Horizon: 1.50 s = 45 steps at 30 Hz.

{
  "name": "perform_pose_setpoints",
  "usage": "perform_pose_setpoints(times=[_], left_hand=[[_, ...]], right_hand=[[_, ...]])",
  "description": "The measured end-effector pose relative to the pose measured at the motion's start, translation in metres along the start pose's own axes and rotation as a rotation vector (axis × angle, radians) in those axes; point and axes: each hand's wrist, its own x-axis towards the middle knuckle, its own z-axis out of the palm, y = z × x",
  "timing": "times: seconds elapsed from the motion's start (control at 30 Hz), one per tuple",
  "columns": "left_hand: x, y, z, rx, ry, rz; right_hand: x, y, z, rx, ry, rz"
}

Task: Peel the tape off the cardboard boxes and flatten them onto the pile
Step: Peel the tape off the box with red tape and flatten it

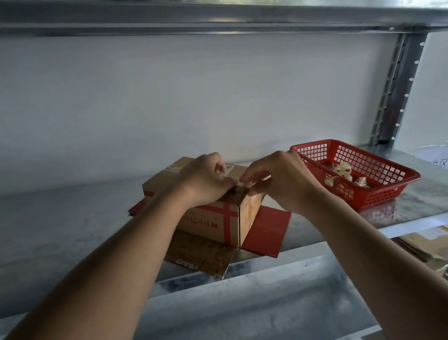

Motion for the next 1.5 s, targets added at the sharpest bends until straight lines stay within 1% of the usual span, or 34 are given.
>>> perform_pose_setpoints(times=[0.07,0.17,0.23,0.33,0.53,0.6,0.7,0.77,0.83,0.9,0.97,1.1,1.17,1.23,1.3,1.4,1.5], left_hand=[[0.002,-0.001,0.007,0.052,-0.069,-0.018],[0.003,-0.008,0.013,0.215,-0.130,-0.004],[0.002,-0.014,0.013,0.234,-0.130,0.010],[0.001,-0.020,0.011,0.211,-0.148,0.020],[-0.004,-0.029,0.001,0.147,-0.193,0.083],[-0.003,-0.030,-0.002,0.140,-0.214,0.108],[-0.002,-0.034,-0.003,0.134,-0.237,0.125],[0.000,-0.035,-0.003,0.140,-0.249,0.123],[0.003,-0.035,-0.003,0.154,-0.262,0.108],[0.004,-0.033,-0.003,0.165,-0.264,0.097],[0.002,-0.032,-0.003,0.164,-0.265,0.101],[0.002,-0.034,-0.003,0.146,-0.247,0.105],[0.002,-0.034,-0.003,0.152,-0.245,0.116],[0.001,-0.035,-0.002,0.148,-0.244,0.114],[0.002,-0.037,-0.002,0.134,-0.229,0.113],[0.002,-0.038,0.000,0.132,-0.231,0.137],[0.003,-0.039,0.000,0.119,-0.235,0.141]], right_hand=[[0.002,0.003,-0.001,0.077,0.011,0.007],[0.007,0.006,0.001,0.038,-0.099,0.019],[0.010,0.008,0.005,0.025,-0.154,0.041],[0.011,0.015,0.009,0.031,-0.144,0.106],[0.013,0.029,0.003,0.138,0.045,0.272],[0.013,0.031,0.003,0.088,0.136,0.295],[0.010,0.029,0.004,-0.098,0.252,0.229],[0.007,0.026,0.003,-0.171,0.288,0.129],[0.004,0.020,0.003,-0.188,0.270,-0.001],[0.003,0.013,0.004,-0.194,0.171,-0.099],[0.003,0.009,0.006,-0.222,0.056,-0.116],[0.006,0.010,0.001,-0.217,-0.106,-0.103],[0.008,0.011,0.001,-0.144,-0.093,-0.077],[0.008,0.012,0.003,-0.029,-0.020,-0.030],[0.008,0.011,0.007,0.028,0.039,0.032],[0.006,0.013,0.007,-0.073,0.099,0.138],[0.003,0.015,0.010,-0.185,0.068,0.061]])
